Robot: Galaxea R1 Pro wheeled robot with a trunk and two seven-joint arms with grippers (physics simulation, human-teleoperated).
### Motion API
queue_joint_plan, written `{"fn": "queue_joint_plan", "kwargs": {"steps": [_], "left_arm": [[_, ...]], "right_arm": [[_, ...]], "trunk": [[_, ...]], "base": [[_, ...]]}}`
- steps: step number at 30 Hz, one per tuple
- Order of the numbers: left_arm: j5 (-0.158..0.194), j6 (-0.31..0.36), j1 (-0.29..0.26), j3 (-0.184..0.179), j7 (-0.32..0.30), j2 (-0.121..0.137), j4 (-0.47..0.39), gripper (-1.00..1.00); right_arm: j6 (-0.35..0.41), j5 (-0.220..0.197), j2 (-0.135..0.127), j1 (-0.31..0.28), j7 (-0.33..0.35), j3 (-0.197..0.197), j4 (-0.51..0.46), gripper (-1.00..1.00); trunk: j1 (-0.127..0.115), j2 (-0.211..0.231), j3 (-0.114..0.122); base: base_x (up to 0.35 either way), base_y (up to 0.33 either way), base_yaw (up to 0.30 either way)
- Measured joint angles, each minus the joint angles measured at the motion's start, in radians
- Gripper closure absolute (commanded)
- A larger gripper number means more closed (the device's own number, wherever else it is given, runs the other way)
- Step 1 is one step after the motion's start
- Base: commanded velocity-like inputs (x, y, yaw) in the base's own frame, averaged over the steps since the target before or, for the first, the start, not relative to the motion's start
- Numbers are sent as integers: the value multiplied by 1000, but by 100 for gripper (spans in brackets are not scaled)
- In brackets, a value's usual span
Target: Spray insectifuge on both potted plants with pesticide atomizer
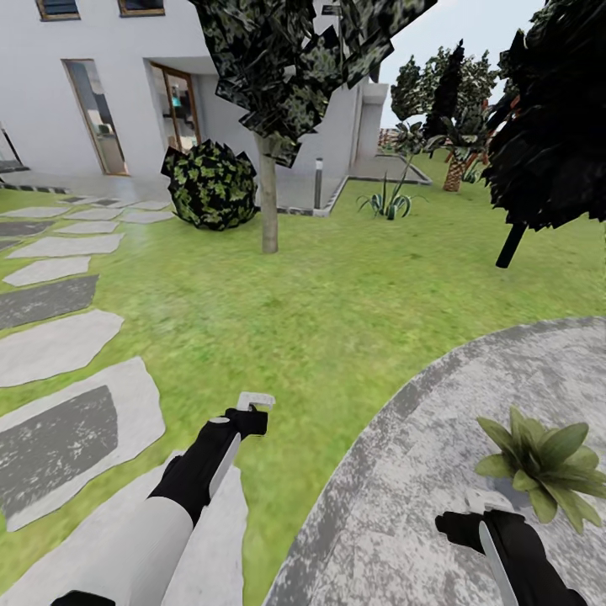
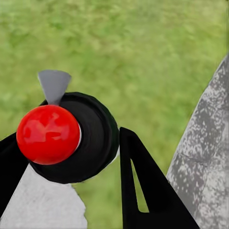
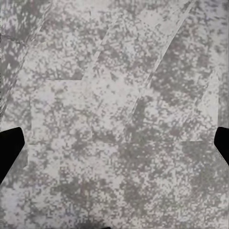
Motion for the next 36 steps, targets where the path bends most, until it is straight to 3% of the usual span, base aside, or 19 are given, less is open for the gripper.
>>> {"fn": "queue_joint_plan", "kwargs": {"steps": [6, 20, 36], "left_arm": [[0, 0, 0, 0, 0, 0, 0, 100], [0, 0, 0, 0, 0, 0, 0, 100], [0, 0, 0, 0, 0, 0, 0, 100]], "right_arm": [[0, 0, 0, 0, 0, -1, 0, -100], [0, -1, 0, 0, 0, -1, 0, -100], [0, -1, 0, 0, 0, -1, 0, -100]], "trunk": [[0, 0, 1], [0, 0, 9], [1, 0, 18]], "base": [[323, 0, -73], [220, 0, -242], [45, 0, -251]]}}
